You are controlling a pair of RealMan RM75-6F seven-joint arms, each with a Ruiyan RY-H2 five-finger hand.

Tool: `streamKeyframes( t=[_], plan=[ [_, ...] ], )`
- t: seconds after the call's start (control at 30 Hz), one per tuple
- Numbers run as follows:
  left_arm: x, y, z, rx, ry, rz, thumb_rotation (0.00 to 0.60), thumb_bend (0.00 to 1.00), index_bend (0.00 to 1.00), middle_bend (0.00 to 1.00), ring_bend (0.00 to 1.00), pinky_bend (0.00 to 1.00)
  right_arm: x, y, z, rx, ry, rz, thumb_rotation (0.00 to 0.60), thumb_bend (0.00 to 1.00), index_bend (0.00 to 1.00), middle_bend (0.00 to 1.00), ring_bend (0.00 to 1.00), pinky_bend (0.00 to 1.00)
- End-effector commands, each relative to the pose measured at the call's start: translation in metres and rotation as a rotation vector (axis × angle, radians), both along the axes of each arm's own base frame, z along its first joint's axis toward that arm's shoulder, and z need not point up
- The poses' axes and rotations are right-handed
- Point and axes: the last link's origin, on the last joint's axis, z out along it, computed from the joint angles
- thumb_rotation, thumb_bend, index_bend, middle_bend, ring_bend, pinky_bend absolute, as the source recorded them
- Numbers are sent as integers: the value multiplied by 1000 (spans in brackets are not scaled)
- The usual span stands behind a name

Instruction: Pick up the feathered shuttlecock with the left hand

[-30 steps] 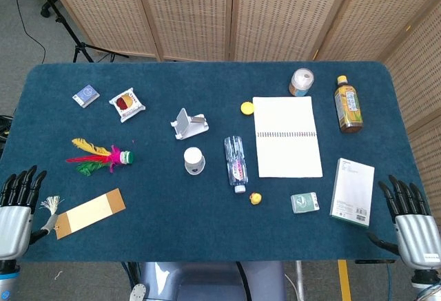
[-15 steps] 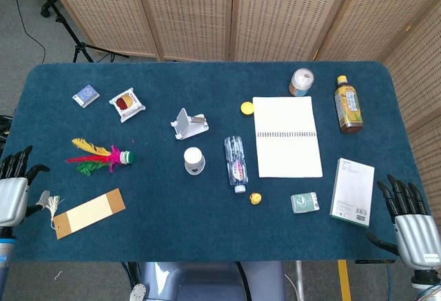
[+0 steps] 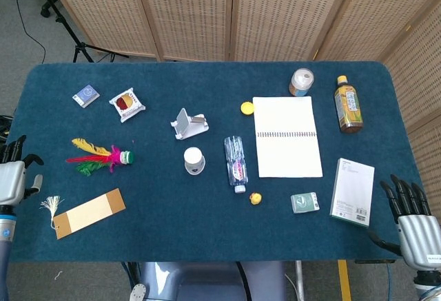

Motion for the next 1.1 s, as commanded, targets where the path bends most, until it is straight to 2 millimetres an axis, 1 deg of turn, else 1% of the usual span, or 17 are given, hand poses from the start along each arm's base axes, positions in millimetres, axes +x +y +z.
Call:
streamKeyframes(
  t=[0.03, 0.13, 0.2, 0.27, 0.33, 0.63, 0.93, 1.1],
  plan=[
    [-6, 14, -6, 0, 14, 14, 600, 422, 454, 0, 0, 0, 0, 0, 0, 1, 1, -1, 600, 0, 0, 0, 0, 0],
    [-12, 23, -10, -3, 34, 29, 600, 439, 452, 0, 0, 0, 0, 0, -1, 2, 2, -3, 600, 0, 0, 0, 0, 0],
    [-14, 28, -13, -3, 40, 34, 600, 481, 451, 0, 0, 0, 0, -1, -1, 1, 2, -2, 600, 0, 0, 0, 0, 0],
    [-17, 32, -16, 2, 43, 35, 600, 503, 450, 0, 0, 0, 0, -1, -1, 0, 2, -3, 600, 0, 0, 0, 0, 0],
    [-21, 36, -21, 0, 41, 46, 600, 504, 450, 0, 0, 0, 0, -1, -1, -2, 3, -5, 600, 0, 0, 0, 0, 0],
    [-28, 39, -28, 0, 47, 45, 600, 492, 450, 0, 0, 0, 0, -2, -1, -6, 4, -7, 600, 0, 0, 0, 0, 0],
    [-24, 42, -35, -12, 33, 28, 600, 489, 449, 0, 0, 0, 0, -2, -1, -10, 3, -6, 600, 0, 0, 0, 0, 0],
    [-23, 44, -38, -17, 26, 27, 600, 500, 430, 0, 0, 0, 0, -3, -1, -11, 3, -5, 600, 0, 0, 0, 0, 0]
  ],
)
